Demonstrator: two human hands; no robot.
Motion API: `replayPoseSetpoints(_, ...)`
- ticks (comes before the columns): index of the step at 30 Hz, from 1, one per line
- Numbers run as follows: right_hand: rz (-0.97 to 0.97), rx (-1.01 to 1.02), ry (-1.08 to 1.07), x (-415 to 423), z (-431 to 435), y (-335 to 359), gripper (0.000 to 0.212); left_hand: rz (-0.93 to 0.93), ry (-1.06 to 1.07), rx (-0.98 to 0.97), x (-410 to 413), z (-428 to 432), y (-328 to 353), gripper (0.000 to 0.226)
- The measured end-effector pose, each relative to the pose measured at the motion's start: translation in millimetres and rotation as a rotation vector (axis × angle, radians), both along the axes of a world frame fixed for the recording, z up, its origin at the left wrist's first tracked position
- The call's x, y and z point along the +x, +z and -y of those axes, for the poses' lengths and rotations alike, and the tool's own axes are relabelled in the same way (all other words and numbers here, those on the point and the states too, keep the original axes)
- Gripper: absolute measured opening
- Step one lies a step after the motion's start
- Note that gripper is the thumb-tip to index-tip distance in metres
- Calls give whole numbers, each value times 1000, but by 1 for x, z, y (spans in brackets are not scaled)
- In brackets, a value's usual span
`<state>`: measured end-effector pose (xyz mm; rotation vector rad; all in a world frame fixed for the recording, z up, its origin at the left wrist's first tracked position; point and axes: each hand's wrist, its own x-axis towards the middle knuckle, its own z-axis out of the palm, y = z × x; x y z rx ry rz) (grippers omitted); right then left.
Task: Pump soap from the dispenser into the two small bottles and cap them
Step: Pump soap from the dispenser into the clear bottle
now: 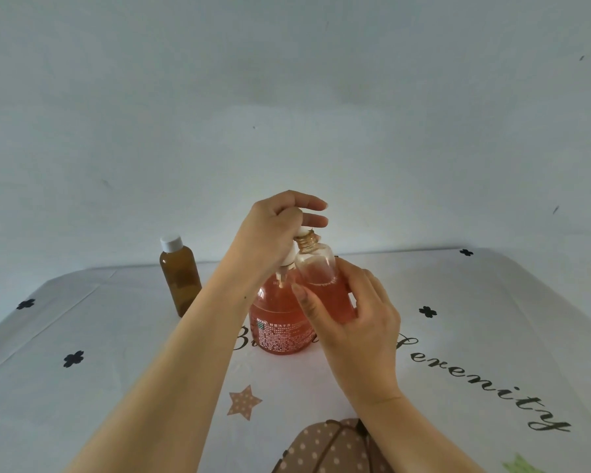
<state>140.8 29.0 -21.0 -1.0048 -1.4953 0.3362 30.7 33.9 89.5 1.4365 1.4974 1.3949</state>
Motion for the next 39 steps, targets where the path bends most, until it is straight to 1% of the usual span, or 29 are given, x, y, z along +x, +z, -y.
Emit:
replayPoseSetpoints(5, 8, -8, -10, 2, 2, -2, 56, -59, 12, -11, 1, 3, 0, 43)
replayPoseSetpoints(10, 10, 1, -23, 1, 0, 0, 55, -58, 29, -2, 2, 1, 0, 41)
replayPoseSetpoints(12, 1, 4, -24, -1, 0, 0, 56, -27, 41, 0, 2, 2, 2, 40)
replayPoseSetpoints(16, -23, 12, -5, -3, -2, 3, 61, 151, 45, -24, 3, 3, 10, 32)
replayPoseSetpoints(21, -26, 7, 21, -3, -1, 3, 62, 116, 85, 36, -1, 4, 10, 22)
replayPoseSetpoints(25, -23, 29, 13, -3, -1, 4, 60, 185, 83, 62, -7, 6, 13, 21)
replayPoseSetpoints(39, -7, 6, 27, -2, 0, 5, 60, 103, 72, 36, -2, 1, 6, 23)
